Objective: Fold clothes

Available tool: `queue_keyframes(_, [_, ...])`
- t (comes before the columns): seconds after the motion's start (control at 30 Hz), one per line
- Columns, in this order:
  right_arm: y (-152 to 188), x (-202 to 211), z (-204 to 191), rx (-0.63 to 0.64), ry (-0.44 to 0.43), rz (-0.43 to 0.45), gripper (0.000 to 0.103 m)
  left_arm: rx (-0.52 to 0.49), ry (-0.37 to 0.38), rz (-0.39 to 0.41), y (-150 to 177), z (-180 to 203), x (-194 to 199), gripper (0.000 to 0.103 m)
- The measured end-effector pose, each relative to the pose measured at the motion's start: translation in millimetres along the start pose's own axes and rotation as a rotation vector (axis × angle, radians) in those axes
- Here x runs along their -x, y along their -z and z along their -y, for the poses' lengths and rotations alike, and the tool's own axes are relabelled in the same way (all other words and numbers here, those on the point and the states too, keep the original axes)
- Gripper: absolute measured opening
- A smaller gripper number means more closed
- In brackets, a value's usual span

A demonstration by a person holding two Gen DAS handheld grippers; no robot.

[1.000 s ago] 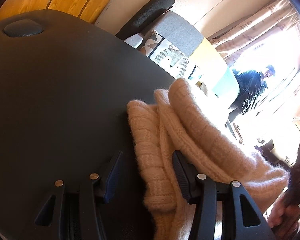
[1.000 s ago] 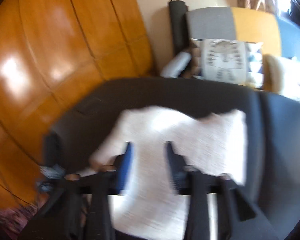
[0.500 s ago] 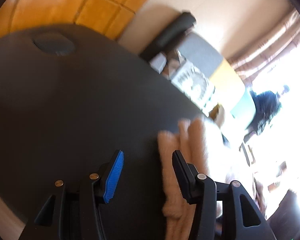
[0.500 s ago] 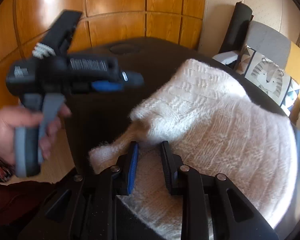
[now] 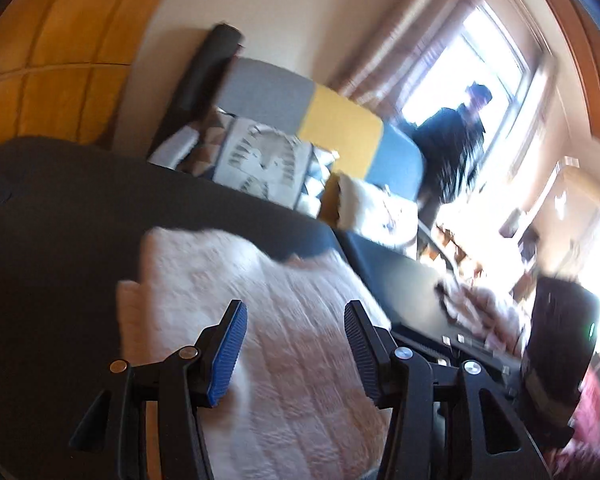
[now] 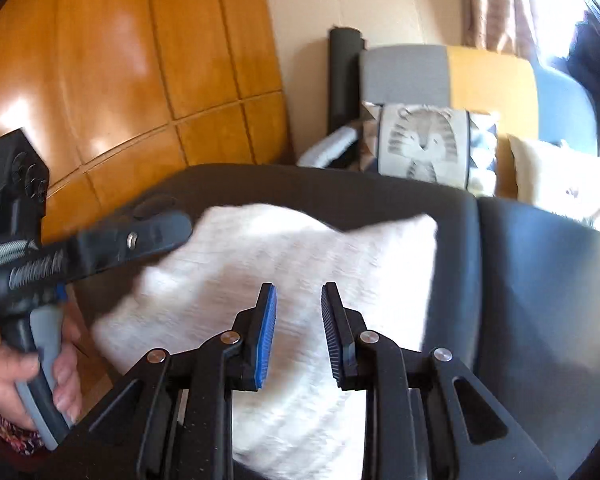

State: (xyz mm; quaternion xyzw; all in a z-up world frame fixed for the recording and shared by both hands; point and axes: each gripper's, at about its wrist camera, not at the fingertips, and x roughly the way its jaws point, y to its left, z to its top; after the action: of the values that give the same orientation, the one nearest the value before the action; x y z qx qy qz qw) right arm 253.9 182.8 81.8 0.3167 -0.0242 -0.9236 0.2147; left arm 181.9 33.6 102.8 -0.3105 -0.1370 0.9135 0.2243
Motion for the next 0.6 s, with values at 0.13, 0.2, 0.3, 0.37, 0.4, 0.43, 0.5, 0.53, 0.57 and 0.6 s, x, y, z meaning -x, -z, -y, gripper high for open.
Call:
queue_keyframes(0.13, [4.2, -12.1, 7.7, -0.028, -0.060, -0.013, 0.026, -0.072, -0.073, -0.031, 14.2, 1.5, -10.8, 0.052])
queue_keyframes(0.2, [6.2, -15.5, 1.2, 0.025, -0.056, -0.014, 0.026, -0.076, -0.107, -0.035, 20.7, -8.7, -9.0, 0.052])
queue_keyframes(0.3, [6.5, -30.0, -9.2, 0.089, -0.025, -0.045, 0.026, -0.064, -0.182, -0.050, 34.3, -35.7, -5.6, 0.052])
queue_keyframes(0.37, [9.4, -34.8, -14.7, 0.107, -0.016, -0.068, 0.026, -0.074, -0.178, -0.041, 40.6, -48.4, -4.4, 0.052])
queue_keyframes(0.4, [11.7, -37.4, -15.0, 0.106, -0.023, -0.076, 0.026, -0.101, -0.184, -0.030, 44.5, -50.6, -2.2, 0.052])
queue_keyframes(0.43, [13.6, -40.2, -15.9, 0.112, -0.025, -0.081, 0.026, -0.128, -0.191, -0.018, 48.4, -52.7, 0.0, 0.052])
queue_keyframes(0.5, [19.1, -43.1, -17.9, 0.140, -0.021, -0.084, 0.026, -0.165, -0.199, -0.005, 54.8, -55.2, 6.0, 0.052])
queue_keyframes(0.53, [20.5, -46.3, -17.1, 0.152, -0.020, -0.084, 0.026, -0.176, -0.202, -0.002, 57.2, -56.6, 9.2, 0.052])
queue_keyframes(0.57, [21.3, -48.1, -15.7, 0.155, -0.021, -0.083, 0.026, -0.171, -0.205, -0.003, 58.5, -59.8, 11.8, 0.055])
queue_keyframes(0.6, [22.7, -47.7, -15.0, 0.153, -0.025, -0.082, 0.026, -0.150, -0.209, -0.010, 59.2, -64.3, 13.7, 0.058])
